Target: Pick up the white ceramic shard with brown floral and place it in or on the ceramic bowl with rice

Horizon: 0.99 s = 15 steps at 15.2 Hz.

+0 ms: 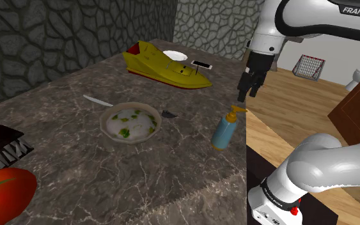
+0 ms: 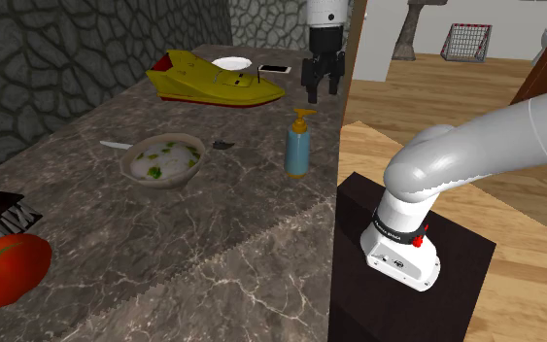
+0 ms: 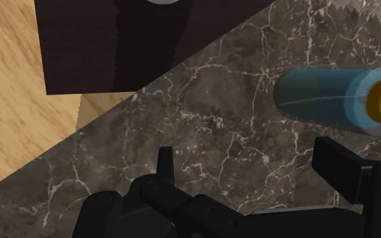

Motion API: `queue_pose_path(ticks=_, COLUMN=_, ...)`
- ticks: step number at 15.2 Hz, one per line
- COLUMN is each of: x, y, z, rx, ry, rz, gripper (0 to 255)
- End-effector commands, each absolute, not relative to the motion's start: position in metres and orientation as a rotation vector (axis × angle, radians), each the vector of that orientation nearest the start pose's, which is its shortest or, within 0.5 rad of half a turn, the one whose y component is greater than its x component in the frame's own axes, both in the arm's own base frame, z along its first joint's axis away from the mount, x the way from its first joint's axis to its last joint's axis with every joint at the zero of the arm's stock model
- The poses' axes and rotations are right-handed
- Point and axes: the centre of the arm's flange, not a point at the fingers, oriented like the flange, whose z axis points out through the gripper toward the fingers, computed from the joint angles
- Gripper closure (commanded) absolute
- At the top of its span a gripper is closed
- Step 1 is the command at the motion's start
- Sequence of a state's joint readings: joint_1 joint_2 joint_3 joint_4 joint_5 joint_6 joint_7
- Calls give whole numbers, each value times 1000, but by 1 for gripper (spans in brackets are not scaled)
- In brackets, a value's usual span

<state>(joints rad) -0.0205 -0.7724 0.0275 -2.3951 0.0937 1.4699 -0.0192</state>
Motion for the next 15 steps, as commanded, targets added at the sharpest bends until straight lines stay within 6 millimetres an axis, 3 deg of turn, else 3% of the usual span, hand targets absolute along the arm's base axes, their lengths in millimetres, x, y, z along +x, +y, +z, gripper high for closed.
queue_pose_path(ticks=1, x=297, y=15, z=560, rx=-3057, ry=-29, rz=233, gripper=0)
queue_pose_path(ticks=15, x=414, y=155, z=503, rx=-3141, ry=82, rz=210, gripper=0)
